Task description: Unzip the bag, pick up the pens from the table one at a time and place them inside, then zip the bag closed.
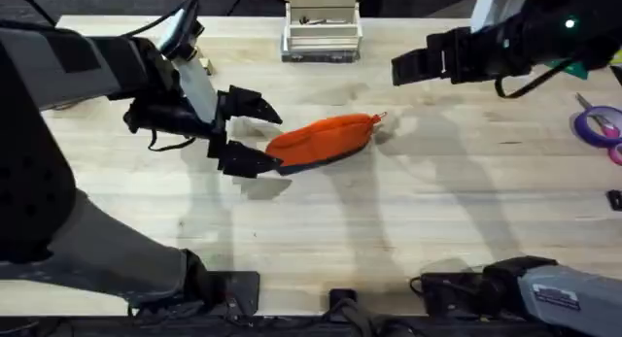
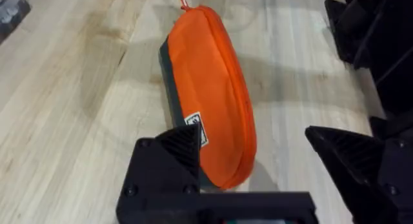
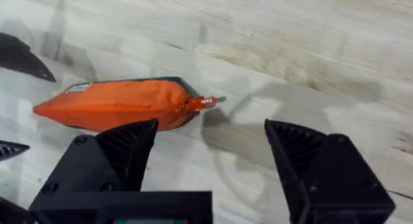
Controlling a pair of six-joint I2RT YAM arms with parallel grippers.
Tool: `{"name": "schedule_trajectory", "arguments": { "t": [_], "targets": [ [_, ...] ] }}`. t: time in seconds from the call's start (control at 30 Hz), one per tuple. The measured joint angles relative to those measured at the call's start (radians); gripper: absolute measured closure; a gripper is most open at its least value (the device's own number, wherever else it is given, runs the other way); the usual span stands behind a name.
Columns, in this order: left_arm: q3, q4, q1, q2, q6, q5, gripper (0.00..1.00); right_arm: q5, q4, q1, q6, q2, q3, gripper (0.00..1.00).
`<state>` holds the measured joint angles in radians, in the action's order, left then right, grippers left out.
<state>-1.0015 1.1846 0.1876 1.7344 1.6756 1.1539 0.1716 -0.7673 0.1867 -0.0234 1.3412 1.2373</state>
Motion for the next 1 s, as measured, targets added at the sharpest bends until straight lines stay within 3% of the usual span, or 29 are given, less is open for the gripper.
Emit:
{"name": "schedule_trajectory", "arguments": {
  "t": [0.3, 0.57, 1.0],
  "targets": [
    [-0.068, 0.127, 0.038, 0.000, 0.000, -0.004, 0.004, -0.001, -0.021, 0.000, 0.073, -0.107, 0.000, 0.004],
    [-0.196, 0.244, 0.039, 0.000, 0.000, -0.099, 0.004, -0.004, -0.023, 0.000, 0.084, -0.137, 0.000, 0.004],
    [-0.356, 0.252, 0.039, 0.000, -0.037, -0.237, 0.004, -0.004, -0.023, 0.000, 0.084, -0.137, 0.000, 0.004]
  ]
}}
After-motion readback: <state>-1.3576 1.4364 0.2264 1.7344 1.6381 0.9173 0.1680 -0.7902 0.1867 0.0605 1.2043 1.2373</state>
